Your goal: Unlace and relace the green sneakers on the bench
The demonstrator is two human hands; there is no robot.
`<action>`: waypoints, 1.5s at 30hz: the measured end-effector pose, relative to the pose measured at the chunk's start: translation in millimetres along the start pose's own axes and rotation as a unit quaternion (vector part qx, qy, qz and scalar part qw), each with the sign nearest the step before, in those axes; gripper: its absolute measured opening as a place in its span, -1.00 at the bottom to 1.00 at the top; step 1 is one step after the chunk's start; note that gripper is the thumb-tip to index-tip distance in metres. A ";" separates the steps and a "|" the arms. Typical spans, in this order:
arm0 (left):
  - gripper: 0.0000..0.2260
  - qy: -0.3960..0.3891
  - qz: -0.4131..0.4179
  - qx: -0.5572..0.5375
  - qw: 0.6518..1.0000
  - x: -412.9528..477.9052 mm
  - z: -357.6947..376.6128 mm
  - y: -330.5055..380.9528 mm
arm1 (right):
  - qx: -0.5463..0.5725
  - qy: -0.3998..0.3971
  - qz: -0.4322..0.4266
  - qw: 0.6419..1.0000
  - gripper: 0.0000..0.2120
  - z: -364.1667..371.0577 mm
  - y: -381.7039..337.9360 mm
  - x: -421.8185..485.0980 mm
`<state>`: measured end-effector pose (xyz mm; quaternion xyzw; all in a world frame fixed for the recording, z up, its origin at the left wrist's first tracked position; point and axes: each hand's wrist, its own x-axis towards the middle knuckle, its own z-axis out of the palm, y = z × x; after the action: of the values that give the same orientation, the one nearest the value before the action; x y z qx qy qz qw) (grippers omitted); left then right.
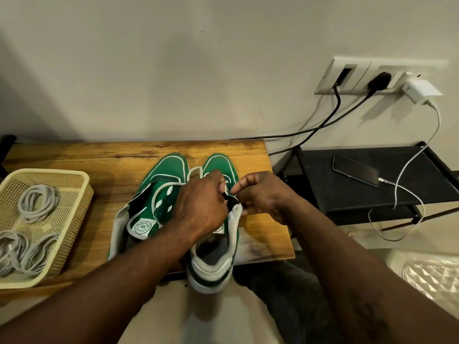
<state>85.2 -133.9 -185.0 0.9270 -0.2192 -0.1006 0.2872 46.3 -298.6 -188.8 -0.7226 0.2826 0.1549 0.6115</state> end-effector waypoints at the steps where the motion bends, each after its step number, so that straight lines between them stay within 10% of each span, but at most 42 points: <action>1: -0.69 0.004 -0.002 -0.004 1.000 -1.1 0.2 0.2 | -0.005 0.001 -0.005 1.000 -0.88 -0.2 -0.5 -0.8; 14: -0.75 0.027 -0.135 -0.145 0.980 6.1 10.4 -3.9 | -0.088 0.027 -0.083 0.992 -0.92 -2.7 -5.0 -6.4; 28: -0.81 -0.071 -0.131 -0.174 0.973 5.7 -8.0 7.0 | -0.395 0.087 -0.189 0.895 -0.85 16.6 -6.3 -7.3; 45: -0.91 -0.119 -0.142 -0.225 0.957 10.0 -13.4 3.7 | -0.350 0.118 -0.202 0.907 -0.83 16.9 -8.5 -21.1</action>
<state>96.9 -134.7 -172.6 0.8411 -0.0897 -0.2964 0.4434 36.8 -276.8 -173.5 -0.9448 0.1287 0.0308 0.2998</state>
